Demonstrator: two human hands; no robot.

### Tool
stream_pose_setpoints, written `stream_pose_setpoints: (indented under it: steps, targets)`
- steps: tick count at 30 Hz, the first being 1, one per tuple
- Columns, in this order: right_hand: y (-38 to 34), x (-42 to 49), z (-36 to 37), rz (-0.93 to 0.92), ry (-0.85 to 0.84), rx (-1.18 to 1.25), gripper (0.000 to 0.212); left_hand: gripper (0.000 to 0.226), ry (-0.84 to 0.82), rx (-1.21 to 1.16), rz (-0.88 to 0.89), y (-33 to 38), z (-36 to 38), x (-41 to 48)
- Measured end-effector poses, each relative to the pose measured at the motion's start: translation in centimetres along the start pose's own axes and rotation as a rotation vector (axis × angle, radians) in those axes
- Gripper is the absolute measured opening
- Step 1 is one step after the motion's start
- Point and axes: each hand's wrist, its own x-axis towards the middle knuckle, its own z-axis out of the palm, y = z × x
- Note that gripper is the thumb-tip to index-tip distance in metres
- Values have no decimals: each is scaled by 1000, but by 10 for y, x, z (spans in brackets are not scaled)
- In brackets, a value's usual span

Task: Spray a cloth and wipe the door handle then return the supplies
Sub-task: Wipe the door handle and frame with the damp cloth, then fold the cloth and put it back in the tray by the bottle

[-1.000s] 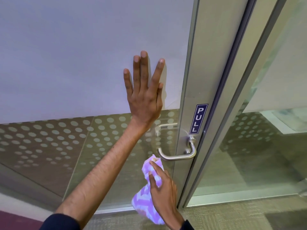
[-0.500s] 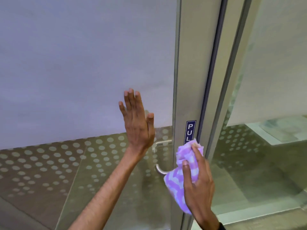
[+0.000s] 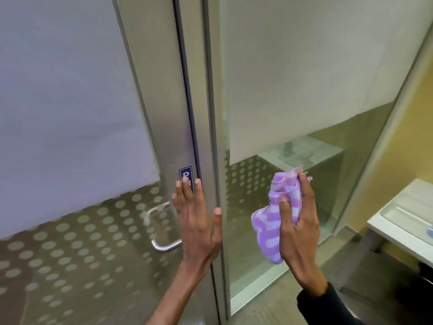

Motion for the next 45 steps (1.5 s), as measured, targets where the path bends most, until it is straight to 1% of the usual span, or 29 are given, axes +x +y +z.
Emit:
stream_pose_setpoints:
  steps: [3,6,8,10,11,12,13,15,17,18,19,21,23,24,27,29,31,33,35,38,41,43,45]
  targets:
    - [13,9,-28,77,28,116,54,59,-162,-131,-18,34,34,-17]
    - [29,16,-52,153,40,249,56,65,-385,-299,-138,67,70,-30]
    - [43,22,-71,230,41,313,60,68,-558,-375,-247,94,91,-34]
    - [57,30,-93,298,54,405,72,55,-719,-466,-399,123,110,-31]
    - [65,35,-105,316,58,451,81,50,-794,-574,-499,137,120,-29]
    - [72,39,-117,331,64,481,87,50,-862,-707,-590,149,132,-27]
    - [79,44,-129,344,75,499,87,52,-930,-834,-661,161,143,-26]
    - [93,54,-153,375,103,526,82,50,-1080,-943,-702,181,169,-27]
    - [109,64,-175,427,113,559,80,54,-1177,-939,-701,201,192,-28]
    - [116,70,-187,460,102,586,80,58,-1220,-950,-711,211,203,-28]
    - [123,74,-199,501,95,602,80,58,-1260,-986,-724,221,214,-29]
    - [136,81,-223,566,86,625,79,50,-1343,-1044,-747,239,231,-29]
    - [147,86,-244,594,97,653,77,45,-1406,-1078,-754,255,245,-27]
    - [148,91,-252,605,103,655,73,45,-1425,-1095,-753,264,252,-27]
    - [159,104,-275,623,114,632,38,51,-1479,-1111,-746,286,273,-26]
    - [168,111,-287,632,134,624,32,58,-1528,-1112,-743,296,291,-24]
    - [180,119,-299,657,152,634,36,64,-1589,-1130,-750,305,312,-23]
    - [190,128,-306,704,174,668,39,65,-1662,-1147,-737,314,331,-20]
    - [201,138,-310,737,194,691,39,59,-1721,-1153,-720,324,349,-16]
    - [215,161,-310,746,230,697,39,51,-1743,-1132,-708,333,381,-6]
    - [236,188,-302,742,299,681,55,56,-1762,-1132,-711,335,420,6]
    - [249,208,-294,769,335,679,62,57,-1787,-1112,-726,337,445,15]
    - [260,228,-290,801,374,657,75,57,-1815,-1091,-751,338,469,23]
